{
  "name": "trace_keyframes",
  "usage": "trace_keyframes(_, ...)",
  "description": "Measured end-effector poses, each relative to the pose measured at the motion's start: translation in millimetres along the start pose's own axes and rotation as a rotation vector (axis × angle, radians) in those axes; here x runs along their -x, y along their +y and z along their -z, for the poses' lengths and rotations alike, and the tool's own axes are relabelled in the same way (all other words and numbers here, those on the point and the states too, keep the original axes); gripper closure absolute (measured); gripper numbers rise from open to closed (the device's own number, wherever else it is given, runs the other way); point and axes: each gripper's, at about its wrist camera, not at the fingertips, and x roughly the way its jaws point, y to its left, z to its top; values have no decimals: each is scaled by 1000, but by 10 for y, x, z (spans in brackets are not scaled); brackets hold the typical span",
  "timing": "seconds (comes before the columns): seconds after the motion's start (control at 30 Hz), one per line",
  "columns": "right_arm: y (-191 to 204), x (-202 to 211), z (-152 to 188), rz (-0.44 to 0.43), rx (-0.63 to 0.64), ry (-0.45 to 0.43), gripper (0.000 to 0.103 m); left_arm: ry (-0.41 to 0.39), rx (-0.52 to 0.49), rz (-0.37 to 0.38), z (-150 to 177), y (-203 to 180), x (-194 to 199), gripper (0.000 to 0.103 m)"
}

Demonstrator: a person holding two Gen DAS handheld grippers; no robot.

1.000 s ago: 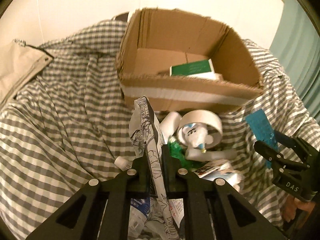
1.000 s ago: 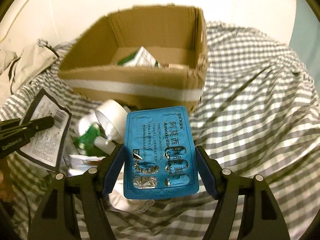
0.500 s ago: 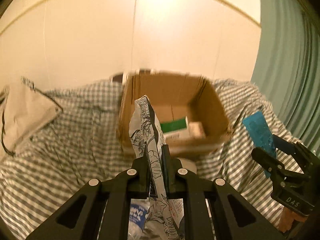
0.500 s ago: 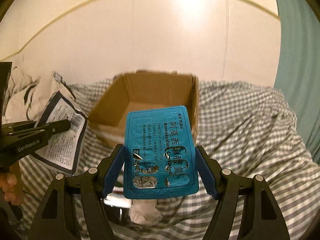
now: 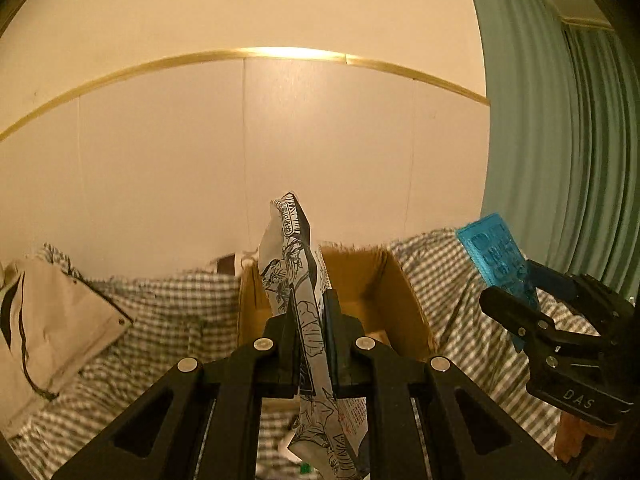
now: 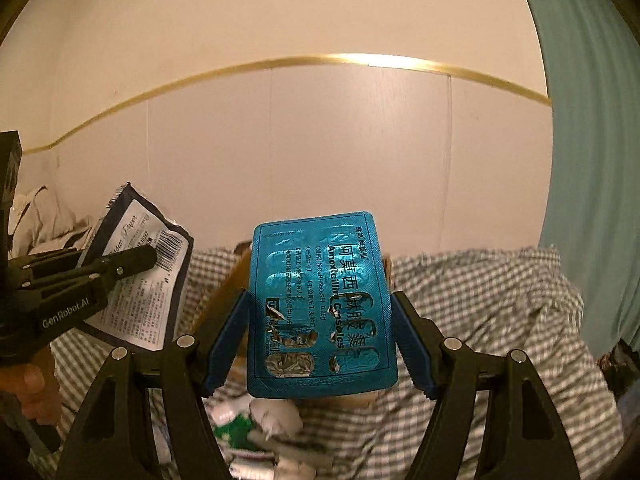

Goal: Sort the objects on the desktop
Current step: 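Lift both items over the cardboard box and open both tools to drop them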

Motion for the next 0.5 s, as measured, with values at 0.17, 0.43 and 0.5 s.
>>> trace_keyframes(0.17, 8, -116, -182, -1, 4, -32, 33, -28, 0, -16, -156, 20, -142, 93)
trace_keyframes(0.43, -29, -421, -331, -9, -26, -40, 33, -20, -2, -27, -247, 62, -465, 93)
trace_keyframes(0.5, -47, -512, -327, -10, -28, -34, 33, -11, -2, -32, -252, 50, -546, 93)
